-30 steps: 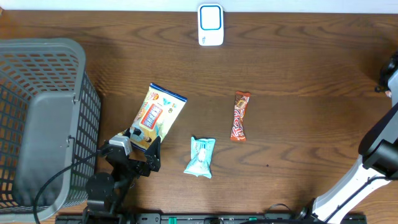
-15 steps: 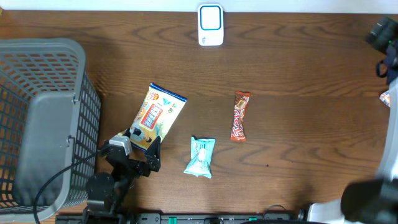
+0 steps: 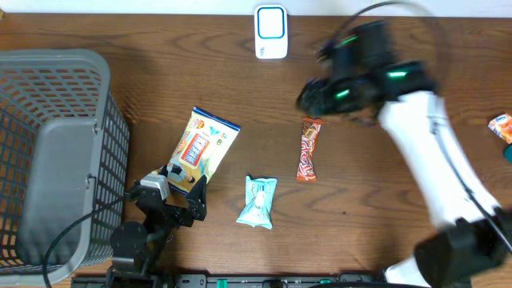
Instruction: Scan the item barcode
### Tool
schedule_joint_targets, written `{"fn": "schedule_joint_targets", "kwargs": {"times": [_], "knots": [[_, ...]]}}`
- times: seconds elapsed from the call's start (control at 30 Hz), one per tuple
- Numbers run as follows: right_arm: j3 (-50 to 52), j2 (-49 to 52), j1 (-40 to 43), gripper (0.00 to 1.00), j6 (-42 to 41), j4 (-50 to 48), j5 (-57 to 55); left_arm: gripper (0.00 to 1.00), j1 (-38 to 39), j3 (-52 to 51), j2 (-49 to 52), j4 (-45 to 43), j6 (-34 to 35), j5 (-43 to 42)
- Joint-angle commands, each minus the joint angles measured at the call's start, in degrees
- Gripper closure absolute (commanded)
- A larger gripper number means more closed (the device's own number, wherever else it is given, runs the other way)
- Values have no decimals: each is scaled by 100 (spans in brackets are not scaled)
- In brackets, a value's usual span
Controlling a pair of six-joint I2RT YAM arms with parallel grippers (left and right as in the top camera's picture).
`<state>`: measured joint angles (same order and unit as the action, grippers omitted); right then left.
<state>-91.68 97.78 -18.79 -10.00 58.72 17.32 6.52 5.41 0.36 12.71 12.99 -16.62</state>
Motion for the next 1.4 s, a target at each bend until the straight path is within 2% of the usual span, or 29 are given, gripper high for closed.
{"fn": "schedule_joint_targets", "kwargs": {"times": [0.0, 0.07, 0.1, 0.27, 0.8, 0.97, 1.07, 1.2, 1.37], "knots": [[201, 535, -592, 74, -337, 2, -1722, 2, -20, -87, -13, 140, -116, -92], [203, 841, -774, 96, -863, 7, -2181, 2, -20, -87, -13, 140, -116, -92], [219, 979, -822, 99, -1008, 7, -2258, 2, -20, -87, -13, 140, -116, -92], [254, 1539, -859, 99, -1338, 205, -2277, 2, -20, -87, -13, 140, -116, -92], [527, 2498, -970, 99, -1318, 151, -2288, 2, -20, -87, -13, 140, -116, -92], [446, 2468, -957, 99, -1589, 326, -2970, 2, -20, -87, -13, 140, -116, -92], [-33, 2358, -920, 99, -1674, 846, -3335, 2, -20, -85, -13, 140, -116, -92], [-634, 2061, -940, 99, -1602, 1447, -3110, 2, -20, -87, -13, 140, -116, -92], [-529, 1797, -1049, 99, -1569, 1762, -2553, 2, -20, -87, -13, 140, -116, -92]]}}
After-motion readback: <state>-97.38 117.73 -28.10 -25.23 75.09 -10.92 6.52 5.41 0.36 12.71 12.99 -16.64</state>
